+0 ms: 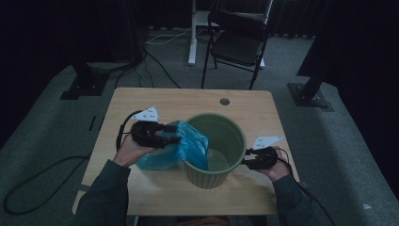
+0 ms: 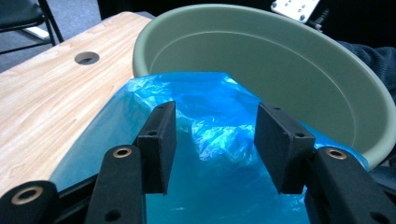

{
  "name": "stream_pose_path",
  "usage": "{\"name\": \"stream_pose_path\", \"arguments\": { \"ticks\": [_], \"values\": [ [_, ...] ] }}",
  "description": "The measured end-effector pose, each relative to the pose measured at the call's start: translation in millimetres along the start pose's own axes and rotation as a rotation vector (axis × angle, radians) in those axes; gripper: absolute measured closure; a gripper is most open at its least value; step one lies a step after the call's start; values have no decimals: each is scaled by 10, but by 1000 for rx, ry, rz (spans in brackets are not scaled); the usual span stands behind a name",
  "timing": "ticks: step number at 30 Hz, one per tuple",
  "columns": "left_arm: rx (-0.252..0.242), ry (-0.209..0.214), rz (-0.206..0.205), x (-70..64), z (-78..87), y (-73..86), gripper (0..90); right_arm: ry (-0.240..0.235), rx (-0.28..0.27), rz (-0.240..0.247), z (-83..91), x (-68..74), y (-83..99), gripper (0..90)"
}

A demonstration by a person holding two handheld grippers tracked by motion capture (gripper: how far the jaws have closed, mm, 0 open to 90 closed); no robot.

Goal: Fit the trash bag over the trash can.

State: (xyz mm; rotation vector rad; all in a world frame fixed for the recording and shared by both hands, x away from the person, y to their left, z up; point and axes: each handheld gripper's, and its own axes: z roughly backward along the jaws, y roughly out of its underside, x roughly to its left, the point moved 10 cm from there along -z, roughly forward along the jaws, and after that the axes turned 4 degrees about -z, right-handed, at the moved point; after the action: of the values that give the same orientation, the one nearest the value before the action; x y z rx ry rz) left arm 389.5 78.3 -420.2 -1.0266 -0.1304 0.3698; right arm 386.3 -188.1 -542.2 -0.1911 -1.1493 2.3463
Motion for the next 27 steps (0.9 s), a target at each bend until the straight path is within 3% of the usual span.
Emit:
{"name": "stream_pose_path", "arguments": {
  "ticks": [3, 8, 11, 12, 14, 18, 20, 27],
  "values": [
    [22, -13, -8, 1, -55, 20, 488, -21, 2, 14, 41, 104, 11, 561],
    [24, -48, 2, 73, -66, 31, 535, -23, 4, 27, 28, 142, -1, 561],
    [18, -110, 2, 159, -58, 18, 596, -26, 5, 33, -4, 164, -25, 563],
    [18, -110, 2, 159, -58, 18, 618, -26, 5, 33, -4, 164, -25, 563],
    [22, -163, 2, 233, -47, -1, 656, -27, 3, 35, -40, 185, -53, 570],
    [12, -199, 12, 300, -2, -43, 772, -19, 8, 29, -85, 192, -79, 586],
    [-5, -184, 17, 295, 9, -87, 817, -13, 8, 24, -102, 193, -92, 593],
    [6, -163, -53, 161, -137, -293, 841, 22, 19, 24, -98, 142, -156, 609]
  ]
}}
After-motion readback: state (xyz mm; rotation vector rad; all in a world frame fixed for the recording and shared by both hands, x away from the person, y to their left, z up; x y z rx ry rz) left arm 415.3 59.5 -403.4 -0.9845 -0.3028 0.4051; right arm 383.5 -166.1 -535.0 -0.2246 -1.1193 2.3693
